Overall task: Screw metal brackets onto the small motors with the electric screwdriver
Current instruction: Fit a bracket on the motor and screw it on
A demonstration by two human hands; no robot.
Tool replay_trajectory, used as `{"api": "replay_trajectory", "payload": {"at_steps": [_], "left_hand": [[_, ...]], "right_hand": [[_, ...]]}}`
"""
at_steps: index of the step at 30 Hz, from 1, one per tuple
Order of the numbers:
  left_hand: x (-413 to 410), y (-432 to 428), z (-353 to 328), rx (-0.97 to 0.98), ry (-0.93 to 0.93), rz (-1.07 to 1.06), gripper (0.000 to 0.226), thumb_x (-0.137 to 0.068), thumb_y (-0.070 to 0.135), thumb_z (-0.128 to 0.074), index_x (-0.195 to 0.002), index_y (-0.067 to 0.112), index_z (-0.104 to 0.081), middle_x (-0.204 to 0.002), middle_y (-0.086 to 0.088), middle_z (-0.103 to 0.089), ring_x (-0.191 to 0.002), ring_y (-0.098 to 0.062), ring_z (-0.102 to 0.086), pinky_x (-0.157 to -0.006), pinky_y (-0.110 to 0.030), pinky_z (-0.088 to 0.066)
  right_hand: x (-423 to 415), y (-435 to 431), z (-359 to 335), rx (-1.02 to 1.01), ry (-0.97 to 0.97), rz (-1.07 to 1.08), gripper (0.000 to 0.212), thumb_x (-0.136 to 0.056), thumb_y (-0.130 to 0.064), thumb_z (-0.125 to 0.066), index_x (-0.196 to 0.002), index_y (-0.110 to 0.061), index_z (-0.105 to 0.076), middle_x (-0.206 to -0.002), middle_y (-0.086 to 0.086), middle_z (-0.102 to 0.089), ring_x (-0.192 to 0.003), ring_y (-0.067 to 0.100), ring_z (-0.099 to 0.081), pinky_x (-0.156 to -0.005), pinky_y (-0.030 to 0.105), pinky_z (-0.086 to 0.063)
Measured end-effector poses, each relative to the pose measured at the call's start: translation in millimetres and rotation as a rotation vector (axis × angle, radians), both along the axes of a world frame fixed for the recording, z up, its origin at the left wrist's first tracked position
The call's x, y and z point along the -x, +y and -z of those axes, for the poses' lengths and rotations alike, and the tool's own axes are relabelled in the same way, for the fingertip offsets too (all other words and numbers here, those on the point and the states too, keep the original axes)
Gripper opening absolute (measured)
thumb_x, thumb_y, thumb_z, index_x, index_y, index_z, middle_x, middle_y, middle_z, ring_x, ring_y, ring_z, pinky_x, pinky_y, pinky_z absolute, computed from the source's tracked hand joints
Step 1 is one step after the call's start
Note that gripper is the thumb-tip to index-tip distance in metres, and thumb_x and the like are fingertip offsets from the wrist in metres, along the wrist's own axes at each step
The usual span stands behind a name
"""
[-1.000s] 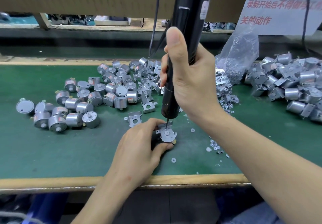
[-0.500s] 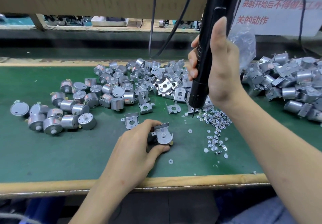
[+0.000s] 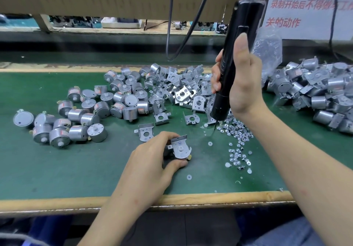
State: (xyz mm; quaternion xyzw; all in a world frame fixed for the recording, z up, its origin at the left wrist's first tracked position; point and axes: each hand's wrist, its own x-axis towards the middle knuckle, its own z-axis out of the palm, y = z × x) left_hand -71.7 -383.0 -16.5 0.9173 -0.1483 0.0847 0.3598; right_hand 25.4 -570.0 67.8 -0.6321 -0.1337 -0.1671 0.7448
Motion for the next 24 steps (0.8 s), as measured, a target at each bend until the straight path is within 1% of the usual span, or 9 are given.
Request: {"api": "replay_trajectory", "payload": {"at_steps": [2,6,12,20,24], "left_hand": [[-0.3,-0.6,-0.2,0.000,-0.003,0.001,0.042,-0.078,0.029,-0.082,-0.114,0.029,-0.060,-0.080,0.052,-0.045,-0.072,0.021,-0.047,-0.068,0.000,-0.033],[-0.6,-1.0,-0.2,0.000,-0.006,0.002,0.042,-0.078,0.028,-0.083,-0.114,0.029,-0.061,-0.080,0.052,-0.045,-0.072,0.021,-0.047,-0.068,0.000,-0.033],[0.0,-0.8,-0.8,-0.003,-0.017,0.004,0.041,-0.078,0.028,-0.083,-0.112,0.029,-0.061,-0.081,0.052,-0.045,-0.072,0.021,-0.047,-0.068,0.000,-0.033],[-0.6,-0.9,-0.2,-0.008,-0.018,0.003,0.042,-0.078,0.029,-0.083,-0.113,0.029,-0.061,-0.080,0.052,-0.045,-0.071,0.021,-0.047,-0.068,0.000,-0.033],[-0.8,-1.0,0.2,-0.012,-0.018,0.001,0.042,-0.078,0.029,-0.083,-0.113,0.030,-0.060,-0.079,0.053,-0.044,-0.071,0.022,-0.046,-0.068,0.000,-0.033]], "right_hand": [[-1.1,-1.1,0.4,0.009,0.001,0.027,0.057,-0.085,-0.064,-0.051,-0.080,-0.007,-0.053,-0.056,0.003,-0.051,-0.044,0.018,-0.044,-0.046,0.025,-0.039],[-2.3,-1.3,0.5,0.034,-0.018,0.043,0.055,-0.085,-0.061,-0.050,-0.079,-0.006,-0.052,-0.055,0.002,-0.051,-0.044,0.017,-0.044,-0.045,0.025,-0.039],[-2.9,-0.9,-0.4,0.033,-0.016,0.048,0.056,-0.084,-0.062,-0.050,-0.079,-0.007,-0.052,-0.055,0.002,-0.050,-0.045,0.018,-0.044,-0.046,0.025,-0.039],[0.4,5.0,-4.3,0.021,-0.023,-0.007,0.059,-0.082,-0.063,-0.048,-0.082,-0.004,-0.052,-0.054,0.005,-0.048,-0.043,0.018,-0.043,-0.045,0.026,-0.038],[2.2,6.0,-5.6,0.008,-0.014,-0.016,0.060,-0.081,-0.064,-0.048,-0.081,-0.004,-0.053,-0.056,0.008,-0.047,-0.044,0.018,-0.043,-0.046,0.029,-0.037]]}}
